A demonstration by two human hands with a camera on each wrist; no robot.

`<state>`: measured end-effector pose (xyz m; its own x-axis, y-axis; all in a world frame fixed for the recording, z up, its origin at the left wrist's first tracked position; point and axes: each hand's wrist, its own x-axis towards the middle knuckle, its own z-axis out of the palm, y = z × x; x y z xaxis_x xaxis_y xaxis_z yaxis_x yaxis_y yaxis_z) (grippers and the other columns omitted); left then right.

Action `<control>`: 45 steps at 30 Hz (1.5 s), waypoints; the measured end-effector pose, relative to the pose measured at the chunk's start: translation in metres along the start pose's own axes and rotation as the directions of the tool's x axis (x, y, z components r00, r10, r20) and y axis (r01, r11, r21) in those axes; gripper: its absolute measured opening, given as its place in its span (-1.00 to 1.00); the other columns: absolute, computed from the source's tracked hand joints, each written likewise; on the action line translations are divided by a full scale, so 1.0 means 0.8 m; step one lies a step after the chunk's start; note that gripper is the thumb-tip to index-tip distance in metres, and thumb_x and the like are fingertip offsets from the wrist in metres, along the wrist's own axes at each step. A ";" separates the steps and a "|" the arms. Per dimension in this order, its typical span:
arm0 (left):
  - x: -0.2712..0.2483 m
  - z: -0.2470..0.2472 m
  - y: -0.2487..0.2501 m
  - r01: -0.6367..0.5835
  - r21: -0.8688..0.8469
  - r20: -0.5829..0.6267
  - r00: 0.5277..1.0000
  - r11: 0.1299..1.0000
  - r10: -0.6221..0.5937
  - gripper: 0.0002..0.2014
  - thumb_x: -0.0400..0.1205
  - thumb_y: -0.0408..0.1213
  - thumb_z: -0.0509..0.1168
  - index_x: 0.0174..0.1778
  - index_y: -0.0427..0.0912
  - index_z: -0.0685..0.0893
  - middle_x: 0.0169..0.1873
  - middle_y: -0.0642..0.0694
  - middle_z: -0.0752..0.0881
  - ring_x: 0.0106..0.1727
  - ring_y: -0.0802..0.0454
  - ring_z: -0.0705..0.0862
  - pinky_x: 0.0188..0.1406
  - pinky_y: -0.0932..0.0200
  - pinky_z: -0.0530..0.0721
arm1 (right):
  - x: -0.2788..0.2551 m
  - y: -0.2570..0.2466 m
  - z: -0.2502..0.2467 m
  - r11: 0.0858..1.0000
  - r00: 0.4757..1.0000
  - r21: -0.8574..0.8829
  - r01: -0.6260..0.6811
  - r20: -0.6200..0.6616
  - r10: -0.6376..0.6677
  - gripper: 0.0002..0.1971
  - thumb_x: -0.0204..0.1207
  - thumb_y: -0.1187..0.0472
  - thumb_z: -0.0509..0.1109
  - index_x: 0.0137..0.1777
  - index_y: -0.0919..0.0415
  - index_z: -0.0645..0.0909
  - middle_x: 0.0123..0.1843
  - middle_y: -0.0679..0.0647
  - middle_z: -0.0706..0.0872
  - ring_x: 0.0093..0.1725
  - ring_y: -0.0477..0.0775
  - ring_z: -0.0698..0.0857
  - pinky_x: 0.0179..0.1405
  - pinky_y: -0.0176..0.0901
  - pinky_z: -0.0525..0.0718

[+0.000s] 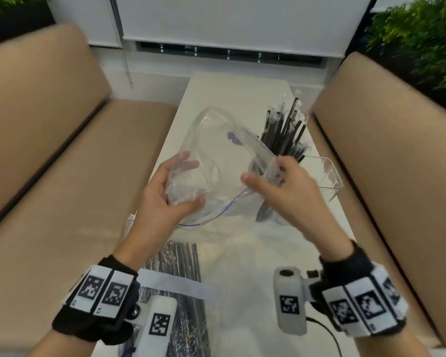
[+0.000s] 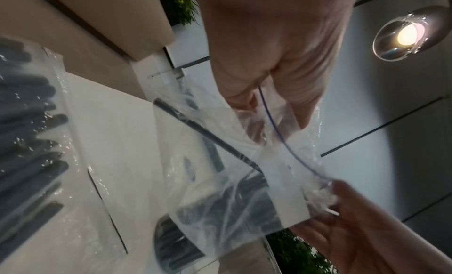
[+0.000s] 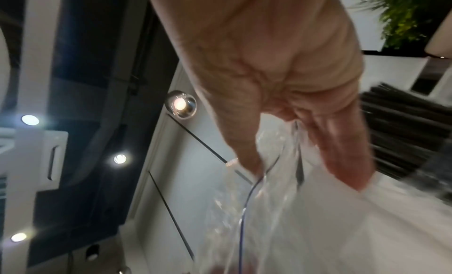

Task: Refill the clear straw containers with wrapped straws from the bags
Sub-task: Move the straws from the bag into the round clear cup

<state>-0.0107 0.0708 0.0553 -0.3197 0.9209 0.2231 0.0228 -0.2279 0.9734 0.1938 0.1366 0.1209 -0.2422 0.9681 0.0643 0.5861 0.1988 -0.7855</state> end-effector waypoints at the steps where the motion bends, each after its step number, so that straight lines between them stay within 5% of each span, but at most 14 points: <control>1: 0.000 0.004 0.000 -0.023 0.013 0.000 1.000 1.000 0.023 -0.25 0.40 -0.68 0.49 0.46 -0.05 0.50 0.21 0.16 0.72 0.36 0.34 0.60 0.24 0.28 0.68 | 0.001 0.008 0.012 0.999 0.999 0.013 0.034 0.003 -0.034 -0.75 0.50 0.05 0.50 0.00 0.21 0.58 -0.21 -0.20 0.64 -0.30 -0.27 0.62 -0.38 -0.26 0.48; 4: 0.001 0.006 0.000 -0.019 0.032 0.004 1.000 0.999 0.019 -0.22 0.37 -0.67 0.53 0.48 -0.11 0.50 0.19 0.18 0.71 0.24 0.48 0.62 0.12 0.40 0.69 | 0.009 0.016 0.017 0.925 0.999 0.379 -0.037 0.013 0.035 -0.85 0.56 0.43 0.27 -0.03 0.33 0.68 -0.28 -0.14 0.71 -0.34 -0.16 0.69 -0.31 -0.21 0.65; 7: 0.002 0.002 -0.001 0.046 0.058 0.078 0.996 0.997 -0.051 -0.21 0.32 -0.40 0.59 0.48 0.06 0.50 0.24 0.29 0.70 0.23 0.34 0.69 0.19 0.25 0.67 | 0.010 0.005 0.009 0.600 0.952 0.748 -0.285 0.294 0.086 -0.60 0.50 0.51 0.07 0.16 0.30 0.67 -0.14 0.11 0.82 -0.19 0.07 0.81 0.02 0.04 0.70; 11: 0.004 0.011 -0.002 0.094 0.087 0.197 0.974 0.992 -0.110 -0.31 0.43 -0.43 0.58 0.44 0.06 0.52 0.19 0.21 0.72 0.23 0.40 0.66 0.19 0.49 0.54 | 0.010 -0.007 0.002 0.418 0.930 0.843 -0.339 0.367 0.014 -0.44 0.33 0.57 -0.03 0.26 0.37 0.60 -0.15 0.25 0.83 -0.20 0.15 0.80 -0.27 -0.05 0.79; 14: 0.007 0.015 -0.012 0.050 0.167 0.218 0.972 0.985 -0.086 -0.54 0.52 -0.39 0.52 0.31 -0.01 0.65 0.12 0.35 0.70 0.25 0.35 0.64 0.21 0.52 0.48 | 0.018 -0.012 -0.003 0.602 0.980 0.776 -0.188 0.188 0.063 -0.63 0.55 0.54 0.09 0.25 0.27 0.56 -0.12 0.19 0.81 -0.20 0.09 0.80 -0.32 -0.08 0.80; 18: 0.006 0.014 -0.020 0.034 0.172 0.199 0.978 0.985 -0.068 -0.64 0.53 -0.36 0.51 0.22 0.00 0.72 -0.01 0.35 0.74 0.10 0.30 0.68 0.08 0.57 0.52 | 0.024 -0.006 -0.007 0.944 0.993 0.312 0.106 -0.075 -0.086 -0.83 0.51 0.13 0.52 0.08 0.05 0.72 -0.22 0.04 0.82 -0.30 -0.04 0.79 -0.22 -0.07 0.78; 21: 0.006 0.015 -0.018 0.068 0.048 0.189 0.979 0.997 -0.076 -0.71 0.47 -0.34 0.50 0.11 -0.07 0.77 -0.06 0.23 0.81 0.00 0.32 0.74 -0.01 0.51 0.61 | 0.029 0.003 -0.010 0.853 0.988 0.503 0.144 -0.118 -0.097 -0.89 0.62 0.34 0.41 -0.01 0.20 0.78 -0.39 0.09 0.73 -0.43 -0.03 0.71 -0.30 -0.19 0.79; 26: 0.006 0.013 -0.025 0.209 -0.228 0.181 0.969 0.951 -0.170 -0.53 0.27 -0.16 0.65 0.09 -0.18 0.80 -0.02 -0.06 0.87 0.03 -0.01 0.81 -0.09 0.24 0.78 | 0.039 0.026 0.012 0.617 0.973 0.761 -0.199 0.079 0.216 -0.87 0.65 0.46 0.29 0.02 0.45 0.68 -0.58 -0.02 0.65 -0.61 -0.19 0.62 -0.52 -0.38 0.71; 28: 0.006 0.018 -0.024 0.257 -0.253 0.213 0.955 0.933 -0.206 -0.38 0.21 -0.20 0.69 0.18 -0.30 0.75 0.14 -0.23 0.81 0.16 -0.13 0.79 0.01 0.13 0.80 | 0.033 0.039 0.026 0.701 0.966 0.679 -0.220 0.051 0.254 -0.84 0.63 0.47 0.32 0.14 0.46 0.66 -0.43 0.10 0.69 -0.58 -0.12 0.65 -0.53 -0.28 0.74; 30: 0.006 0.022 -0.022 0.253 -0.195 0.212 0.954 0.948 -0.211 -0.50 0.34 -0.29 0.61 0.21 -0.27 0.74 0.15 -0.19 0.82 0.20 -0.13 0.78 0.06 0.13 0.80 | 0.021 0.049 0.034 0.963 0.985 0.269 -0.006 -0.165 0.052 -0.74 0.57 0.47 0.34 0.22 0.28 0.64 -0.15 0.16 0.74 -0.37 -0.02 0.73 -0.33 -0.04 0.81; 33: 0.006 0.025 -0.020 0.233 -0.127 0.196 0.959 0.964 -0.206 -0.64 0.41 -0.29 0.52 0.14 -0.10 0.78 0.03 -0.02 0.87 0.10 0.03 0.81 0.18 0.09 0.74 | 0.000 0.042 0.034 0.898 0.848 -0.212 0.385 -0.303 -0.435 -0.51 0.45 0.49 0.34 0.37 0.17 0.59 0.08 0.12 0.57 -0.06 -0.11 0.54 -0.07 -0.29 0.64; 35: 0.007 0.025 -0.022 0.221 -0.075 0.208 0.957 0.972 -0.201 -0.66 0.43 -0.27 0.57 0.13 -0.06 0.78 0.05 -0.06 0.86 0.11 0.03 0.81 0.24 0.07 0.70 | -0.011 0.029 0.030 0.890 0.845 -0.050 0.453 -0.293 -0.447 -0.53 0.50 0.36 0.39 0.42 0.11 0.56 0.04 0.09 0.53 -0.16 -0.16 0.49 -0.07 -0.46 0.54; 38: 0.005 0.032 -0.025 0.201 -0.015 0.253 0.949 0.980 -0.190 -0.62 0.42 -0.23 0.58 0.17 -0.11 0.77 0.11 -0.10 0.84 0.18 0.00 0.78 0.24 0.13 0.68 | -0.008 0.012 0.024 0.890 0.925 0.273 0.366 -0.209 -0.316 -0.75 0.59 0.25 0.45 0.25 0.10 0.67 -0.03 0.16 0.65 -0.29 -0.03 0.65 -0.21 -0.21 0.65; 45: -0.001 0.043 -0.028 0.236 -0.036 0.292 0.932 0.971 -0.215 -0.58 0.48 -0.31 0.52 0.27 -0.22 0.73 0.08 -0.06 0.85 0.12 0.06 0.80 0.08 0.24 0.73 | 0.022 -0.003 -0.026 0.862 0.961 0.433 0.266 -0.046 -0.273 -0.83 0.55 0.43 0.45 0.12 0.34 0.65 -0.20 0.26 0.82 -0.33 -0.03 0.77 -0.31 -0.17 0.77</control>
<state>0.0217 0.0857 0.0349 -0.0261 0.9996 0.0135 -0.0876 -0.0157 0.9960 0.2038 0.1564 0.1368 -0.3571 0.8830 0.3046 0.1062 0.3624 -0.9260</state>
